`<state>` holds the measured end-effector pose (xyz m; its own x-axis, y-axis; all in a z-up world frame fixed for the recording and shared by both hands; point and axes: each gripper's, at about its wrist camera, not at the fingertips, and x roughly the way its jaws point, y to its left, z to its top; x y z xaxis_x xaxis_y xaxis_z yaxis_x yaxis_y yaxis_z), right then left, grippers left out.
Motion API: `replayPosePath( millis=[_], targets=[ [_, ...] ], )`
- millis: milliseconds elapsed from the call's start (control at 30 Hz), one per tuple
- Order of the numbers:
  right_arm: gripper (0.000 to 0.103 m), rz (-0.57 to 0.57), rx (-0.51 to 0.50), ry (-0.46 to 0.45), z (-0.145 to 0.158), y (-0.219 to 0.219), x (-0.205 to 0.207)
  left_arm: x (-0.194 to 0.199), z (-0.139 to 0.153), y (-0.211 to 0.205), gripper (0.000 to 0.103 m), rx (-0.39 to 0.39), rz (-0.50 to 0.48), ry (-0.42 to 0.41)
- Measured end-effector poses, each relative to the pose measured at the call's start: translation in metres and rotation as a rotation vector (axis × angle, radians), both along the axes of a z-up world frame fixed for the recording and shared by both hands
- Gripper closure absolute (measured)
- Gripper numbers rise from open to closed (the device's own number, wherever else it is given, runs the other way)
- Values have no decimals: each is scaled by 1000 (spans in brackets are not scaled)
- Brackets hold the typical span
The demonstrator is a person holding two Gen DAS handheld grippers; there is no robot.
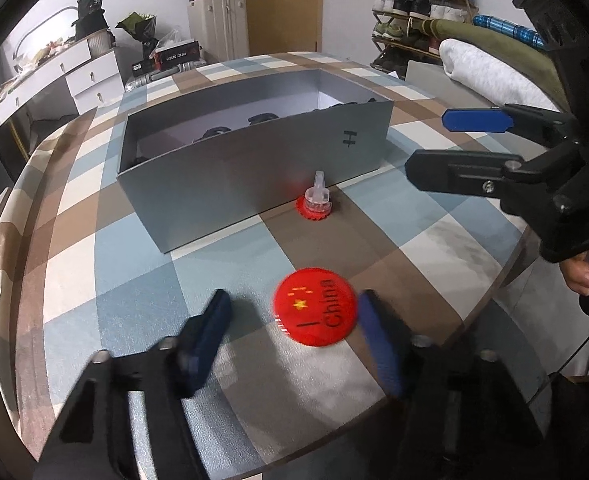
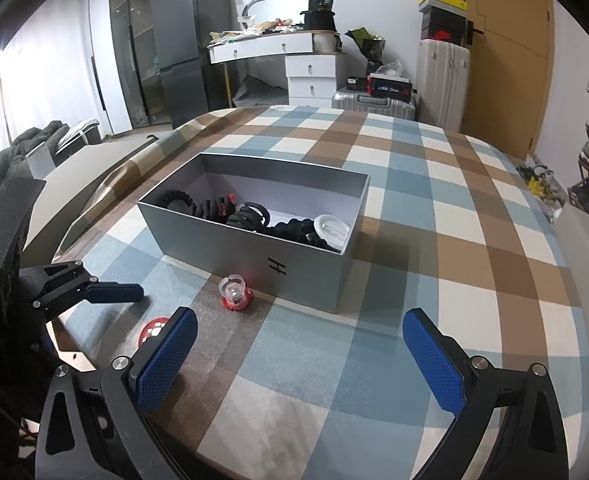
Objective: Organize jewelry
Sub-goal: 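Reach the left tool to the red China badge and close on it, then grasp the clear dome on a red base with the right tool while the left tool lifts the red badge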
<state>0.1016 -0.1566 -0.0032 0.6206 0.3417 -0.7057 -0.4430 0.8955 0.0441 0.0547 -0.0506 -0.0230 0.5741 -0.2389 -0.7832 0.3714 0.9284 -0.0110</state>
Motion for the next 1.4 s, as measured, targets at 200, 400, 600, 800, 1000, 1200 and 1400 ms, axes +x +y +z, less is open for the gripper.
replayPosePath(
  millis=[200, 400, 600, 800, 1000, 1200, 1400],
  targets=[
    [0, 6, -4, 5, -2, 2, 0, 4, 2, 5, 66, -24, 19, 2],
    [0, 10, -8, 13, -5, 5, 0, 5, 7, 10, 66, -49, 48, -22],
    [0, 20, -12, 25, -10, 9, 0, 8, 10, 17, 66, -75, 77, -42],
    [0, 40, -18, 55, -18, 17, 3, 11, 11, 22, 66, -78, 105, -59],
    [2, 78, -30, 67, -26, 32, 2, 14, 12, 33, 66, -86, 144, -69],
    [12, 103, -25, 82, -30, 47, 7, 15, 16, 45, 66, -103, 183, -84],
    [35, 122, -29, 110, -35, 56, 14, 16, 17, 52, 66, -112, 203, -92]
  ],
)
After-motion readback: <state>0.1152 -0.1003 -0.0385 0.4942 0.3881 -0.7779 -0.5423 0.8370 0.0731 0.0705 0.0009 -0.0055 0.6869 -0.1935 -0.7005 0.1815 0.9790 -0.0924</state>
